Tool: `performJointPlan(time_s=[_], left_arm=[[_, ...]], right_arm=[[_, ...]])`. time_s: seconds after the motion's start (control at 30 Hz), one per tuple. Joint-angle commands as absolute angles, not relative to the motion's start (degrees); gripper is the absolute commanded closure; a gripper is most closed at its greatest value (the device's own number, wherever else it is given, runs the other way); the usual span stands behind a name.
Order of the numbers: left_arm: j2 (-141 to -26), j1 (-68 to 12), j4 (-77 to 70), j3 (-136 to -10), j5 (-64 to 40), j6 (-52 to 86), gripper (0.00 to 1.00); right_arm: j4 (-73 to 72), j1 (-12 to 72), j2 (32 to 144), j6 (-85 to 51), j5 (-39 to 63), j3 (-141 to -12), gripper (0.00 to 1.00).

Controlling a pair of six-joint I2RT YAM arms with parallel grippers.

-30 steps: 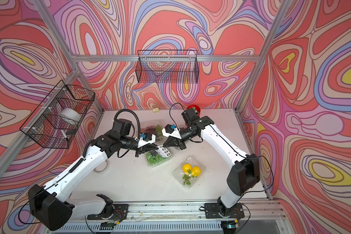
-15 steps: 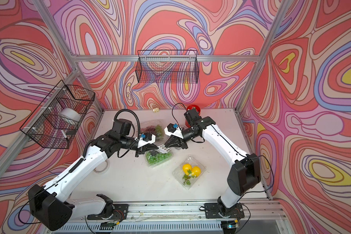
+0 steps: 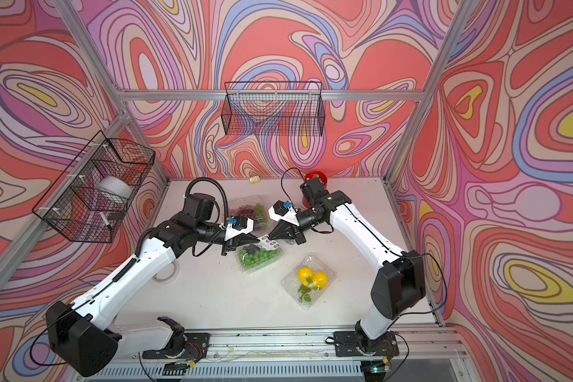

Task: Label fruit boxes
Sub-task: Adjust the label sticker.

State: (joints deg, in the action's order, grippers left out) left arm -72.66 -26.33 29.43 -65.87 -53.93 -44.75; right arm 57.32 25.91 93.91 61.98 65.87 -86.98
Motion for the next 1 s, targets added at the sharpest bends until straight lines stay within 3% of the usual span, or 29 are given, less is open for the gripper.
performJointPlan(time_s=[0.0, 0.97], left_arm=[[-72.5, -26.6, 28.5, -65.9, -53.9, -44.8, 1.00], [-74.7, -28.7, 22.7, -65.3, -52.6, -42.5, 1.00]], right_arm=[[58.5, 25.9, 92.8, 62.4, 67.2, -86.4, 1.00], [43.1, 28.9, 87.6, 51.3, 63.2, -80.1, 1.00]])
